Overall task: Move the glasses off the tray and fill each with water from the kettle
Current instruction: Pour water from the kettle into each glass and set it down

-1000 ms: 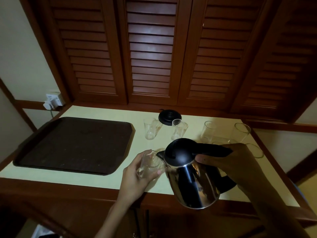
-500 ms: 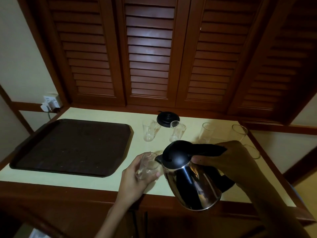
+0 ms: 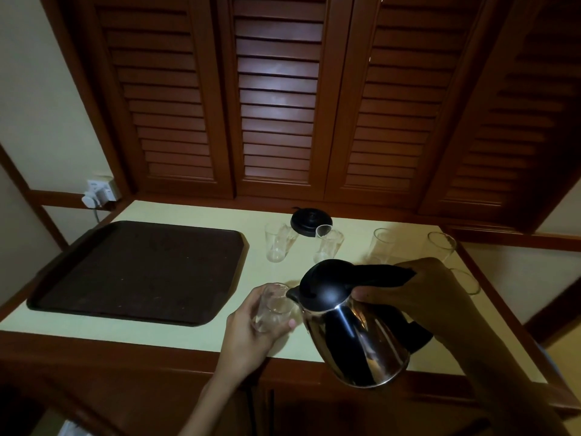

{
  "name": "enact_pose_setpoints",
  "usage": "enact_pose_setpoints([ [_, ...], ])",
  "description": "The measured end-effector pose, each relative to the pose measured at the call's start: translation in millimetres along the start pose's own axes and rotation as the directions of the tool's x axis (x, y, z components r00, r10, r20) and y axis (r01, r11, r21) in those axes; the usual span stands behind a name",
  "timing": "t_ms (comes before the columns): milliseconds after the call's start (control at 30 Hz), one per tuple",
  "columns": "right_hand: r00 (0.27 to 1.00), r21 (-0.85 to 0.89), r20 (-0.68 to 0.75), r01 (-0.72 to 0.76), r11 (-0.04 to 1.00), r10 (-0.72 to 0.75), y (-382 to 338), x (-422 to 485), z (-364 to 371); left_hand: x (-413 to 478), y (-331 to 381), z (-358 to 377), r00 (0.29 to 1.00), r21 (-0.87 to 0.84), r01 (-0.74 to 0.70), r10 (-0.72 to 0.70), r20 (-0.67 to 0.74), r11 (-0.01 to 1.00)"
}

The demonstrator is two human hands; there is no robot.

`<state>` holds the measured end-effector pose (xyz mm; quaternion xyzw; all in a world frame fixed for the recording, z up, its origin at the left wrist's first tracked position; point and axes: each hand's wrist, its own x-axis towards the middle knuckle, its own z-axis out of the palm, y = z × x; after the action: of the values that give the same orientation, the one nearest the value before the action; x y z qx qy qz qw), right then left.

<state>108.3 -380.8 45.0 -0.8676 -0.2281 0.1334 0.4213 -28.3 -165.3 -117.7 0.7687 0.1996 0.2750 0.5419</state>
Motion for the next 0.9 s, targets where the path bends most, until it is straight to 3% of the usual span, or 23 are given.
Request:
enact_pose_setpoints([
  [900,0.998,-0.054,0.044,-0.034,0.998,0.036,-9.2,-2.2,-0.8,0.1,-3.2,-5.0,1.000,0.003,0.004,-0.004,0.008,1.000],
])
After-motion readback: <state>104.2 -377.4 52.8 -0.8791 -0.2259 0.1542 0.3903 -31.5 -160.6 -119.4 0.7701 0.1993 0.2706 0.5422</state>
